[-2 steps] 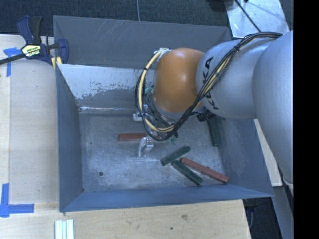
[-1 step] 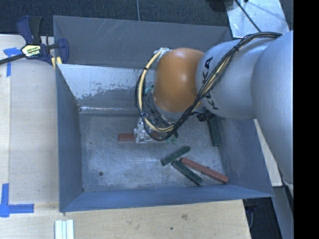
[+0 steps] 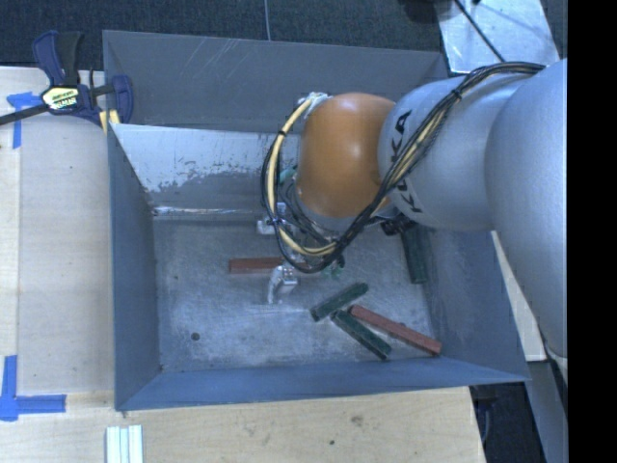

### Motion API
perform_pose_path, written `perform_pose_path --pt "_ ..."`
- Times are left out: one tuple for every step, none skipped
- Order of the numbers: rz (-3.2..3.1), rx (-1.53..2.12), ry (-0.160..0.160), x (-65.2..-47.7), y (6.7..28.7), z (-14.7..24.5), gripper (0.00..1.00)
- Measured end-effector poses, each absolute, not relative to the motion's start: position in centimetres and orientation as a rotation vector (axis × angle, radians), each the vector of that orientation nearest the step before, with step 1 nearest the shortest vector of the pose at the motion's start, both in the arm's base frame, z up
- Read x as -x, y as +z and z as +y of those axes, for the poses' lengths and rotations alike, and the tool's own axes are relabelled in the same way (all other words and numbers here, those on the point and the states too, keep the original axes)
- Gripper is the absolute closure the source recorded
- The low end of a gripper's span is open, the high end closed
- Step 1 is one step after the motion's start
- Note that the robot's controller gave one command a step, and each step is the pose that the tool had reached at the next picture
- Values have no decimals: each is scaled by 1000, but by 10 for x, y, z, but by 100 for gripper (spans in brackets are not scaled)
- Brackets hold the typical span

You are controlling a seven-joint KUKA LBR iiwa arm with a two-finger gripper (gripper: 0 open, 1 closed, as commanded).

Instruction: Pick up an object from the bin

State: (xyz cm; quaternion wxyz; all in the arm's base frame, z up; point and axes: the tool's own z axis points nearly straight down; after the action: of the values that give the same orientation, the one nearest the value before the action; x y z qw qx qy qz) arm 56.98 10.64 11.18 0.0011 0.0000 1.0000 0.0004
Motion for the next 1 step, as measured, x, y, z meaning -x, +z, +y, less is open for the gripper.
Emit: perform_pose_path --pt "3139 0 1 -570 112 106 100"
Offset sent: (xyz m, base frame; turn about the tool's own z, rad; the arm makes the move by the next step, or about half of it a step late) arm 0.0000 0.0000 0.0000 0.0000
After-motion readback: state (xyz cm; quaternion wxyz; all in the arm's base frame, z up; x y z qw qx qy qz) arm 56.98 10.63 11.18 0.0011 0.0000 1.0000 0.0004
